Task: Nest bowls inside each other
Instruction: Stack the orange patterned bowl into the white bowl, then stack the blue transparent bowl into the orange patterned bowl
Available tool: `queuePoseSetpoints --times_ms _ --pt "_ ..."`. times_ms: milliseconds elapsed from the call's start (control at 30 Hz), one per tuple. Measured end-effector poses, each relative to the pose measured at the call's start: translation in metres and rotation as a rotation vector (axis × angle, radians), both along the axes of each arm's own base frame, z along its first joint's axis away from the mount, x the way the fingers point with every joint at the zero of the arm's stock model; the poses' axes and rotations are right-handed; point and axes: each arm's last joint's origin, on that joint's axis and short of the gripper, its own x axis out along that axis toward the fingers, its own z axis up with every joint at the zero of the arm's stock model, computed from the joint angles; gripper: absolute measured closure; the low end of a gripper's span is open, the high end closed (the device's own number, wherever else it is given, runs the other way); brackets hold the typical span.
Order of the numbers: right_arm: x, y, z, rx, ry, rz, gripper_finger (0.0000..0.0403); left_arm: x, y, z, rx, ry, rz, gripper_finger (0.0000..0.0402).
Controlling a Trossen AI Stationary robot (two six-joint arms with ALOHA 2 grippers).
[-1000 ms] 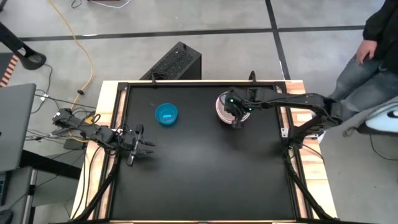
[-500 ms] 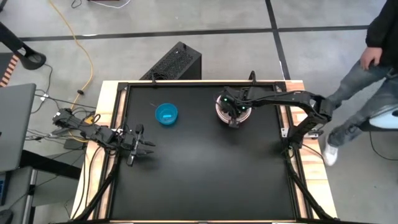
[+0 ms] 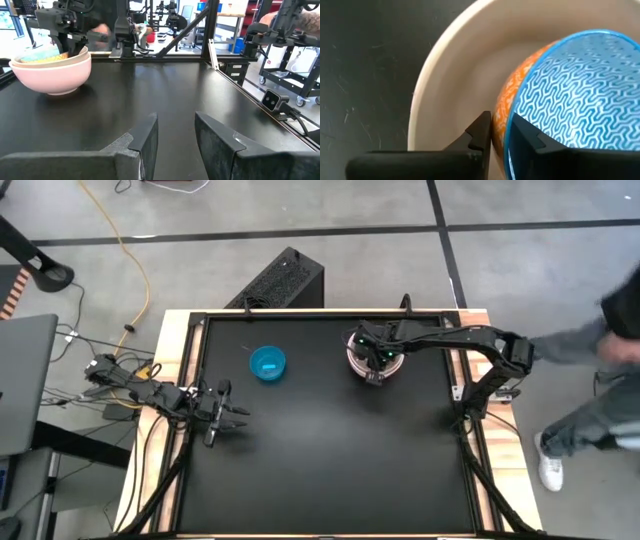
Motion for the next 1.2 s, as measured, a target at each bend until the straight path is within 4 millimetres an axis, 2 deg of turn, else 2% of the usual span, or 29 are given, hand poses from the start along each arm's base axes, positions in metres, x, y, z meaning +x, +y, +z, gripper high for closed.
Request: queuePoseSetpoints --times_ms 267,600,800,900,1000,1067,1133,1200 --pt "0.0 -0.001 0.009 -0.007 0.01 -0.048 0.0297 0.0 0.0 0.0 0.0 0.001 0.0 0.0284" --pt "0.003 0.006 0.042 -0.001 0.038 -0.036 0.0233 0.0 0.0 0.0 0.0 0.0 0.001 0.0284" --pt "0.009 0.015 0.06 -0.002 -0.002 -0.023 0.0211 0.0 0.0 0.0 0.0 0.0 0.0 0.0284" --pt "0.025 0.019 0.072 -0.031 -0.166 -0.026 0.021 0.0 0.0 0.0 0.0 0.0 0.001 0.0284" --pt "0.049 0.027 0.082 -0.064 -0.407 -0.02 0.0211 0.0 0.0 0.0 0.0 0.0 0.001 0.0284" --pt "0.067 0.036 0.084 -0.064 -0.53 0.044 0.0213 0.0 0.0 0.0 0.0 0.0 0.001 0.0284" --pt "0.087 0.047 0.076 -0.066 -0.598 0.157 0.0213 0.0 0.0 0.0 0.0 0.0 0.001 0.0284" --pt "0.109 0.059 0.061 -0.091 -0.634 0.267 0.0213 0.0 0.0 0.0 0.0 0.001 0.001 0.0284"
